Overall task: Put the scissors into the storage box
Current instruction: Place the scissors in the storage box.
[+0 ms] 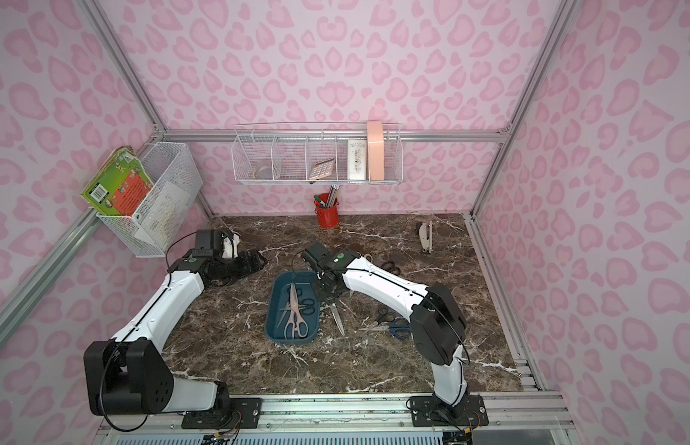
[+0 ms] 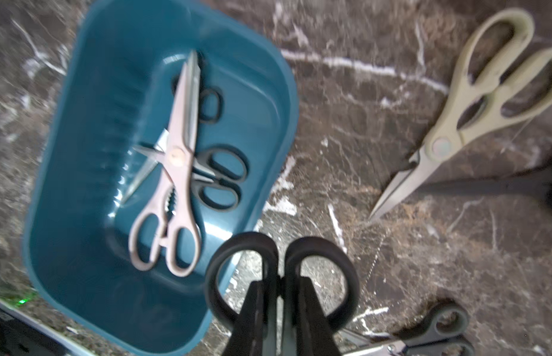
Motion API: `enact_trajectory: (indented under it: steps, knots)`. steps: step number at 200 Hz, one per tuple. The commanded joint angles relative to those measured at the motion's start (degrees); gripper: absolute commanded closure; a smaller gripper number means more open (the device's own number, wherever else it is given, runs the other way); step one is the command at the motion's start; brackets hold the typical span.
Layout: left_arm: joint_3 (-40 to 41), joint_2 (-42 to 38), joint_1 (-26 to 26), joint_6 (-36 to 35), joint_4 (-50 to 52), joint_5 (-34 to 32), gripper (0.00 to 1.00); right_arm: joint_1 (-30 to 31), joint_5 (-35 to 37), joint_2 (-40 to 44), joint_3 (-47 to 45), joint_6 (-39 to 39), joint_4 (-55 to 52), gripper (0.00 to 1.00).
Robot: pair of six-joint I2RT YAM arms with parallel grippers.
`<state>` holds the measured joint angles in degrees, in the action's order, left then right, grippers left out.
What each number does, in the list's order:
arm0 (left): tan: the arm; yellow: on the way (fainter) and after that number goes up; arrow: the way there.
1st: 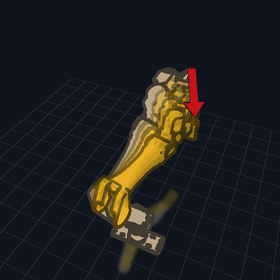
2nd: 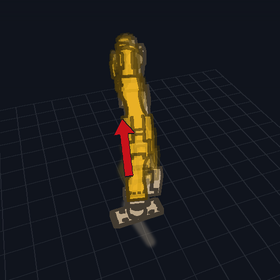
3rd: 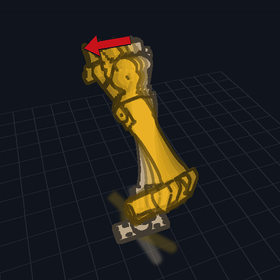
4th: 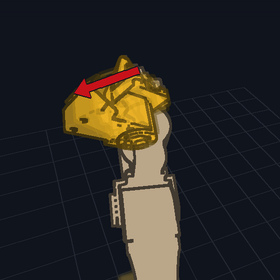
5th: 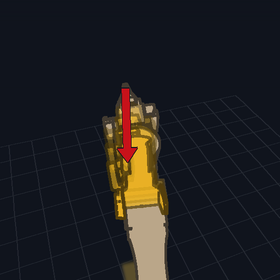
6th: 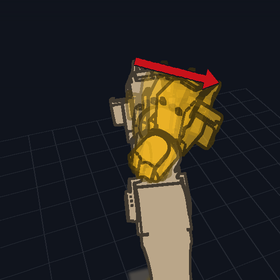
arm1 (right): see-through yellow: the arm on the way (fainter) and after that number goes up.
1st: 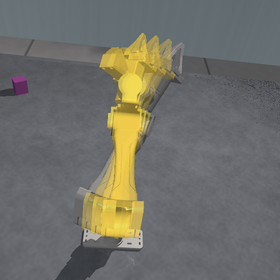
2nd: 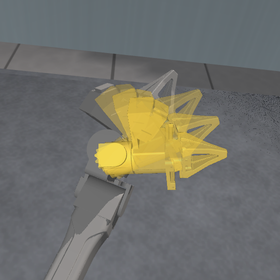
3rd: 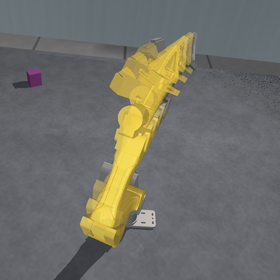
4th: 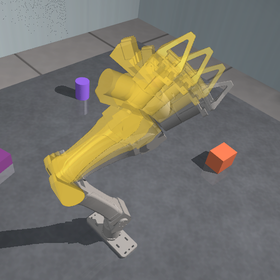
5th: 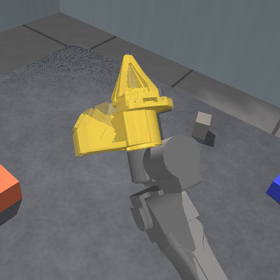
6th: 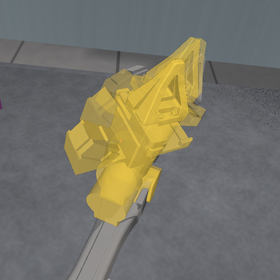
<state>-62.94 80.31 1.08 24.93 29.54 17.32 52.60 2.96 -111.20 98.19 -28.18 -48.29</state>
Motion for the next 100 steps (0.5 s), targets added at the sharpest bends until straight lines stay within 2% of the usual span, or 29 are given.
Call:
enact_trajectory:
  steps: [1,38,100]
  knots:
    - [0.14,-0.42,0.15,-0.49,-0.56,0.04,0.1,0.47,-1.37,-3.24,7.41,0.57,-1.53,1.0]
    - [0.31,-1.24,0.75,-0.32,-0.7,-0.08,0.1,3.13,-3.5,-10.16,15.89,-0.35,-0.49,1.0]
    - [0.67,-1.3,1.42,0.37,-1.39,0.82,0.1,4.53,-4.24,-15.9,14.35,-5.07,6.41,1.0]
